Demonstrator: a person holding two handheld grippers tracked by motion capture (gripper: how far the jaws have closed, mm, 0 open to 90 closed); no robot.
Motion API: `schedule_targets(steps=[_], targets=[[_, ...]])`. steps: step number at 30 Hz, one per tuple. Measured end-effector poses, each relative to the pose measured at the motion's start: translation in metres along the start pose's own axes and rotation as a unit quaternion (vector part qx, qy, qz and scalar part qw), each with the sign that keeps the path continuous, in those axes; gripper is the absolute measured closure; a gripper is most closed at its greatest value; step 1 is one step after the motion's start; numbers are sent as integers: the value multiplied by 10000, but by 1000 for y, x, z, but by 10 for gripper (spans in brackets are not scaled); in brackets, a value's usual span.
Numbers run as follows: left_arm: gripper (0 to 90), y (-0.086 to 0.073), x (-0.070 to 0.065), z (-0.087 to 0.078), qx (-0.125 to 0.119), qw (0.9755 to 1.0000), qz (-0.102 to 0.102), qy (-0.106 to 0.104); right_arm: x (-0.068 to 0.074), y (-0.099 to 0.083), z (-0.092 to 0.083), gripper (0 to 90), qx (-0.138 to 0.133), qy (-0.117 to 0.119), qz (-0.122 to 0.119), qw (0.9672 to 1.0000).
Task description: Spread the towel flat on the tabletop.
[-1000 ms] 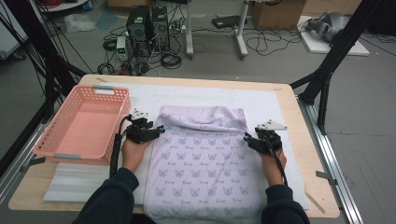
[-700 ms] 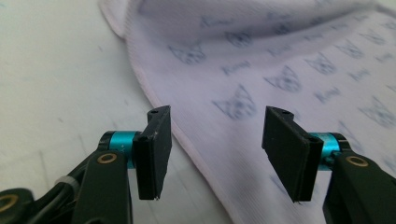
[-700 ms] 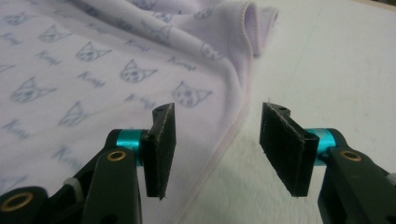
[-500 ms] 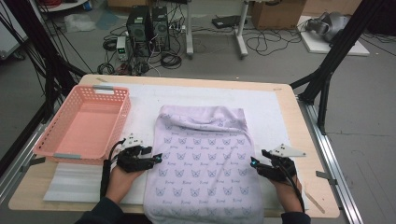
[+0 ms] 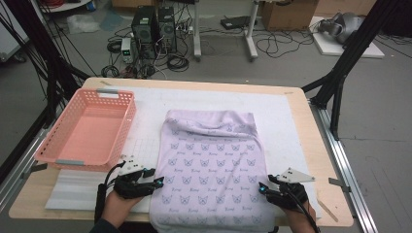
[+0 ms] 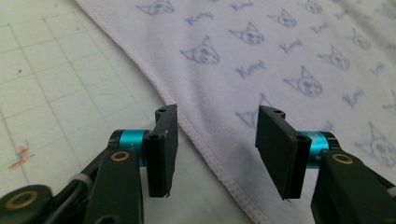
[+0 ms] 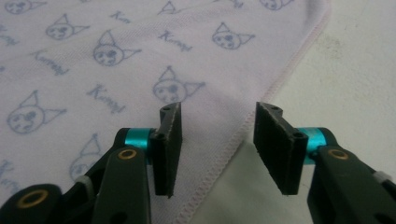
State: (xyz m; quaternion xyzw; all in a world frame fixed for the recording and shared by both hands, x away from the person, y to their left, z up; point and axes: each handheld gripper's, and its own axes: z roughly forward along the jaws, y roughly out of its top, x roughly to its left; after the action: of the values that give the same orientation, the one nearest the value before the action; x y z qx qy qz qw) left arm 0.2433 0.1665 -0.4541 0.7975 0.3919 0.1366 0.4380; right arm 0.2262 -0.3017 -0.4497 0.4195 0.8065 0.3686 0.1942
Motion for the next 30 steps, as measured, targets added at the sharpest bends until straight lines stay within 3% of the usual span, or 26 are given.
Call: schedule_targets(steps=[2, 4, 5, 7, 10, 14, 22, 24, 27, 28, 30], targets=[[656, 0, -4, 0, 20, 9997, 222, 114, -1, 1, 1, 587, 28, 106, 77, 9999], [822, -1, -3, -1, 51, 9997, 220, -24, -1, 1, 1, 688, 19, 165, 66, 9998], [851, 0, -4, -1, 65, 9996, 257, -6, -1, 1, 1, 747, 35, 258, 79, 9996], [863, 2, -4, -2, 133, 9996, 244, 13, 2, 3, 1, 843, 80, 366, 49, 9993], [865, 3, -1, -6, 168, 9998, 106, 8, 6, 5, 0, 857, 158, 252, -84, 9995], [865, 2, 6, -18, 76, 9999, -81, -119, 5, 1, -9, 861, 238, 280, -11, 9993], [866, -4, -2, -40, 78, 9988, -112, -467, 13, -15, -39, 862, 191, 485, 39, 9986], [867, -6, -3, -48, 14, 9979, -203, -618, 14, -16, -51, 862, 76, 567, 57, 9983], [866, -6, -6, -58, -72, 9968, -186, -779, 17, -15, -71, 861, -141, 729, 110, 9972], [861, -6, -7, -58, -87, 9968, -184, -770, 17, -14, -75, 858, -222, 741, 110, 9969], [791, -6, -6, -52, -98, 9986, -157, -489, 17, -12, -76, 767, -243, 607, 146, 9978]])
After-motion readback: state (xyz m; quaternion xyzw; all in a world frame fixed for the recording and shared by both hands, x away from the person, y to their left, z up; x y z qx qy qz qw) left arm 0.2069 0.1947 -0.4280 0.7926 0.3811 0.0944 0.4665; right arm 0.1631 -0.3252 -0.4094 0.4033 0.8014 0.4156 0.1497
